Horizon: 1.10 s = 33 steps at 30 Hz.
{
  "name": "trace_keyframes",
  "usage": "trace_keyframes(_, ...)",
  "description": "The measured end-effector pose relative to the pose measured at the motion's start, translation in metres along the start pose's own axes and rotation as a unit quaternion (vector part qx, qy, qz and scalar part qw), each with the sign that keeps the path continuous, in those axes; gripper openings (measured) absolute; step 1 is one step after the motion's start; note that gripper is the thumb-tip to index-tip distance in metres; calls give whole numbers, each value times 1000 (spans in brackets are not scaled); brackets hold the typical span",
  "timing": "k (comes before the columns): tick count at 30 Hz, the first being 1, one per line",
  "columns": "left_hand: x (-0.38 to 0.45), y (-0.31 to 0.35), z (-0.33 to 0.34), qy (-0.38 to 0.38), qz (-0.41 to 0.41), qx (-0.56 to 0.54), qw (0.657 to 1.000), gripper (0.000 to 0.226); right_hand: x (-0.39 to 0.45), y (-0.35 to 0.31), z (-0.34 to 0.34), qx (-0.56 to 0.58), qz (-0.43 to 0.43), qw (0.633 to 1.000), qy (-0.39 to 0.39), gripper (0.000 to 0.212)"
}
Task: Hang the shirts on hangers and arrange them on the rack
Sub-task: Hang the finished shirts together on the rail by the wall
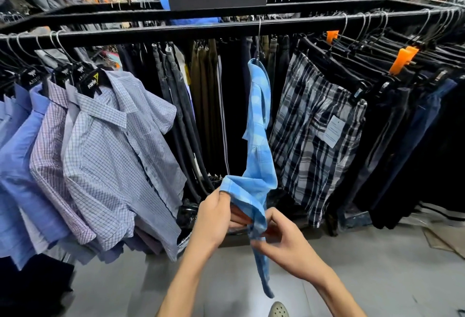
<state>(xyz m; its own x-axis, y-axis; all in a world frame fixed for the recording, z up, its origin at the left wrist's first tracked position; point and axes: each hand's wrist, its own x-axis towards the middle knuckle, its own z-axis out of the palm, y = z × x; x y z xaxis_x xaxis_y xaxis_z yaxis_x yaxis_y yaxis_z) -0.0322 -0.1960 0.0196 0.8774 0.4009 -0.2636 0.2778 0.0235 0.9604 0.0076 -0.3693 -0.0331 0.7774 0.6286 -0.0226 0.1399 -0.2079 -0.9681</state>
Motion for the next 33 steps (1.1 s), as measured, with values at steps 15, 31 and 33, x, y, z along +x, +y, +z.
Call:
trace_keyframes(15, -23, -37, -29, 172, 364, 342, 849, 30, 3, -9, 35, 4, 50, 955, 291, 26)
trace_keyframes(31, -42, -16, -28, 164, 279, 176, 930, 24, 16, 12, 54, 45, 71, 964, 252, 46)
trace_keyframes(33, -42, -19, -29, 162, 281, 190, 927, 26, 20, 14, 54, 12, 63, 976, 207, 39)
